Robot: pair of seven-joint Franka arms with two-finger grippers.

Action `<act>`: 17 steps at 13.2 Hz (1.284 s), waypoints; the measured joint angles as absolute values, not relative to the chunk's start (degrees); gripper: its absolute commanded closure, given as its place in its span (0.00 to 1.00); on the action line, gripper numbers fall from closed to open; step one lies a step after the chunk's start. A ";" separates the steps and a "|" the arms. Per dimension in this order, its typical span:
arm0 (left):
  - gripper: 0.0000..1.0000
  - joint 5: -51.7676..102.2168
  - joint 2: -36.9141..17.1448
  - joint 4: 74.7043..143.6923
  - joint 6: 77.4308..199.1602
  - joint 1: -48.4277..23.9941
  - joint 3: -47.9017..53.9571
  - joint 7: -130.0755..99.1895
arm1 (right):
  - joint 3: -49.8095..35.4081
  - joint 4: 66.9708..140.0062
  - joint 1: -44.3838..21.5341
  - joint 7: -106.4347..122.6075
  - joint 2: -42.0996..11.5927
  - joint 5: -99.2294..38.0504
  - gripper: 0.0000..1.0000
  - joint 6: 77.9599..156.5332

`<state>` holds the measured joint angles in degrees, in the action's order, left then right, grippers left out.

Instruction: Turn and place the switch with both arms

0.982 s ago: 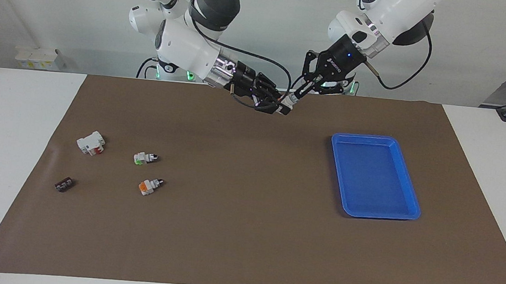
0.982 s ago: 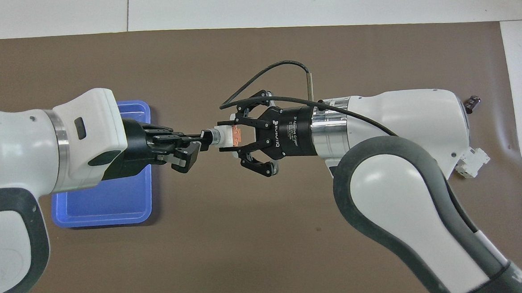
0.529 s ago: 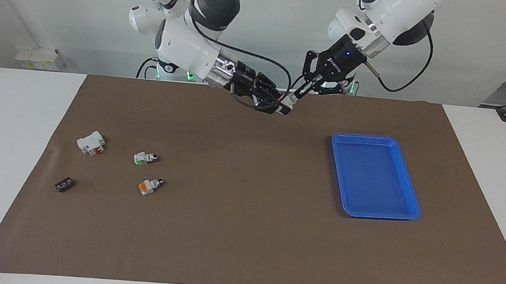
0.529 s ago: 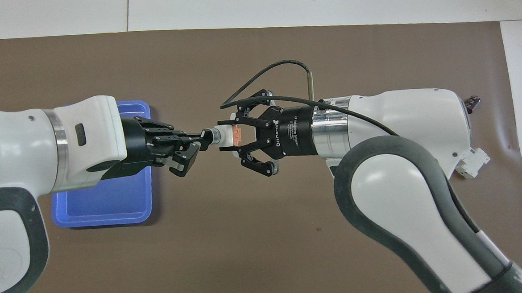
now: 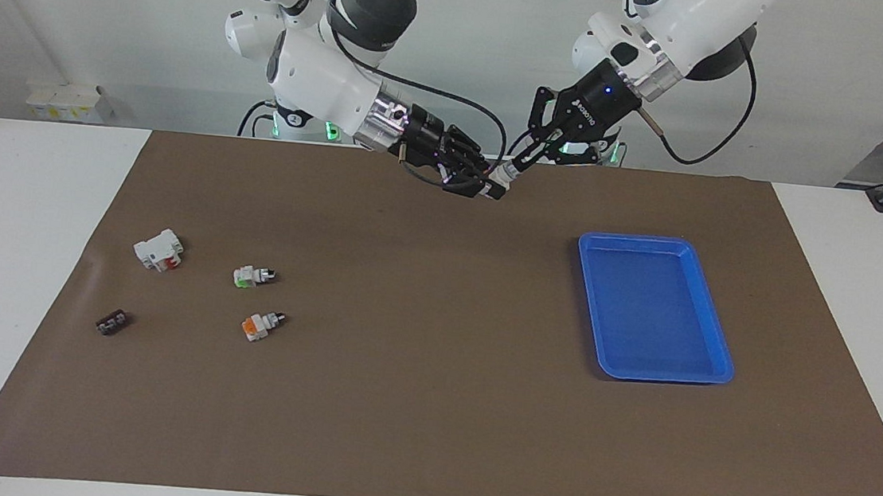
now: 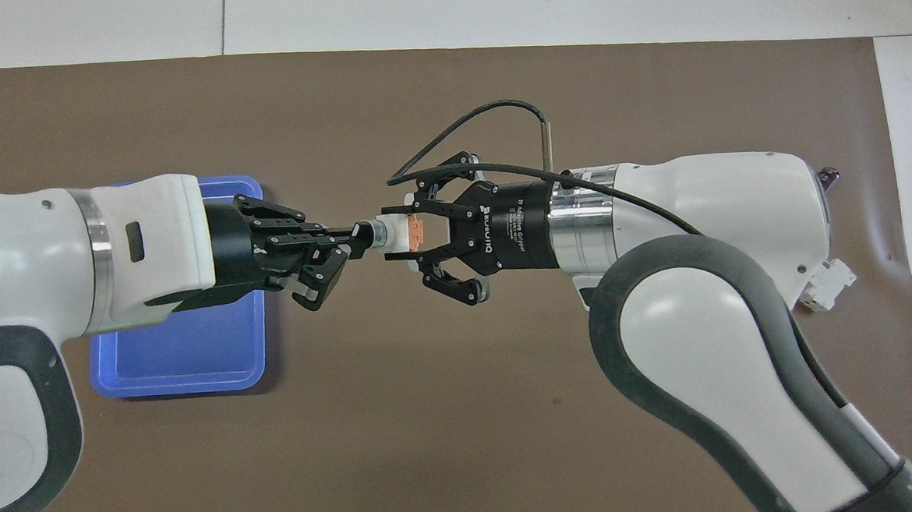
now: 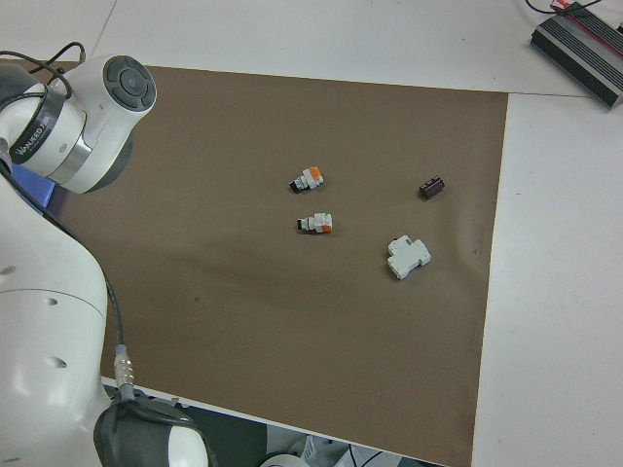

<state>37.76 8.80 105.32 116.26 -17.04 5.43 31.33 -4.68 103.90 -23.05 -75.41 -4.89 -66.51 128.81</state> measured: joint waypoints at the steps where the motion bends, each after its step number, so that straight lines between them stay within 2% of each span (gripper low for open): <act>1: 1.00 37.76 8.81 105.32 116.26 -17.04 5.43 31.38 | -4.68 103.90 -23.05 -75.41 -4.89 -66.51 1.00 128.81; 3: 1.00 37.77 8.81 105.32 116.28 -17.04 5.43 31.43 | -4.68 103.88 -23.05 -75.41 -4.88 -66.46 0.01 128.79; 11: 1.00 36.31 8.36 105.54 120.65 -16.43 3.85 32.05 | -4.28 104.00 -22.68 -69.34 -2.32 -58.35 0.00 127.37; 14: 1.00 29.46 8.24 107.51 124.19 -15.09 3.72 31.99 | -3.97 104.03 -20.69 -64.44 -0.12 -47.20 0.00 126.75; 17: 1.00 22.57 9.59 112.33 124.36 -12.87 3.70 31.98 | -3.88 104.08 -17.90 -53.78 1.74 -31.78 0.00 126.08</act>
